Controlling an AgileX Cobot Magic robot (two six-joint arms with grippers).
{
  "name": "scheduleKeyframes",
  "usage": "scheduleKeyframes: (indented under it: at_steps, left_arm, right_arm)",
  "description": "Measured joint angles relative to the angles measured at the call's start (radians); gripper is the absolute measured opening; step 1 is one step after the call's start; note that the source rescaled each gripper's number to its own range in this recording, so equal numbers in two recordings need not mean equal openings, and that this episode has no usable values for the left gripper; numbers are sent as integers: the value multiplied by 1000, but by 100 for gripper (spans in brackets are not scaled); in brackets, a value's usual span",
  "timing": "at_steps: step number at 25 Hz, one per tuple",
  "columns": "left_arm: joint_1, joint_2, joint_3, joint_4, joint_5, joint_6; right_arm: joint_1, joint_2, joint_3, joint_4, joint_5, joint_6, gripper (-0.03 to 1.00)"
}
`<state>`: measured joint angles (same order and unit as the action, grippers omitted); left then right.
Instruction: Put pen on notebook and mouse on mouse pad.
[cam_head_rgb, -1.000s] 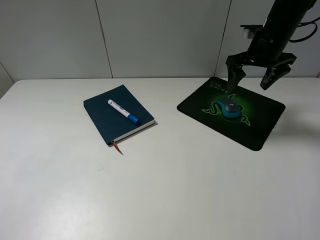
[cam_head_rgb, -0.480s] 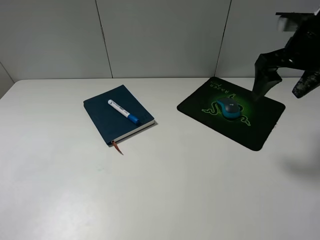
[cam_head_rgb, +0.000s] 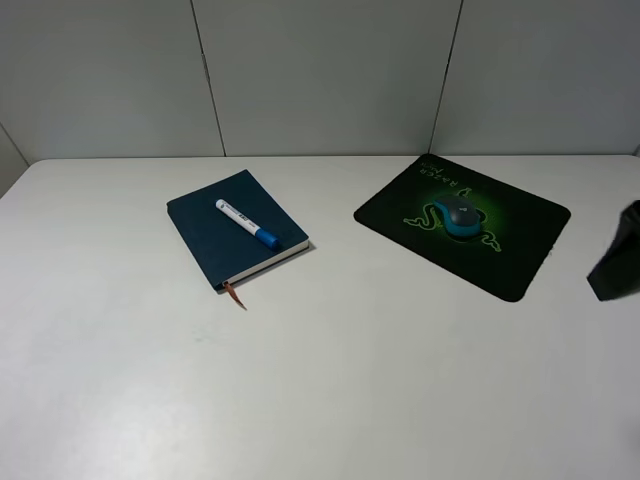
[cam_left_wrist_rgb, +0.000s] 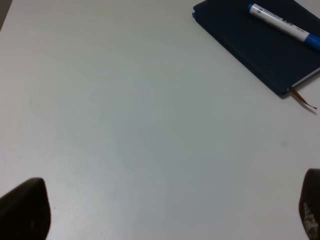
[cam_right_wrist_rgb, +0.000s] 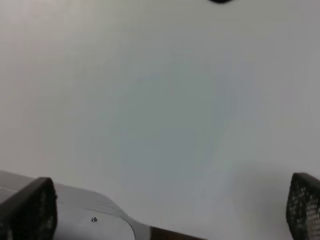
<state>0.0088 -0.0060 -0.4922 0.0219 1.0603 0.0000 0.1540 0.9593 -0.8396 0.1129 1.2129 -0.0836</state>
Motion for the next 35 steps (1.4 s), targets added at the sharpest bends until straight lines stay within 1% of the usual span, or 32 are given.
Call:
scheduleKeyframes:
  at_steps: [8,13,17,22,26,29,33,35]
  left_arm:
    - [0,0,0,0,0,0]
    - [0,0,0,0,0,0]
    - [0,0,0,0,0,0]
    - [0,0,0,0,0,0]
    - [0,0,0,0,0,0]
    - [0,0,0,0,0,0]
    - [0,0,0,0,0,0]
    - [0,0,0,0,0,0]
  right_arm:
    - [0,-436,125,-8,2,0,100]
    - [-2,-707,160,-20,-48,0,100]
    - [-53,-846,160,-50,-93,1,100]
    - [-118,-922,191,-93,-153,1,100]
    - [-130,-936,270,-98,-186,16,100]
    - [-131,-936,337,-106,-183,54,100]
    - [-131,-959,342,-151,-185,139,100]
    - [-131,-965,342,-162,-185,164,100]
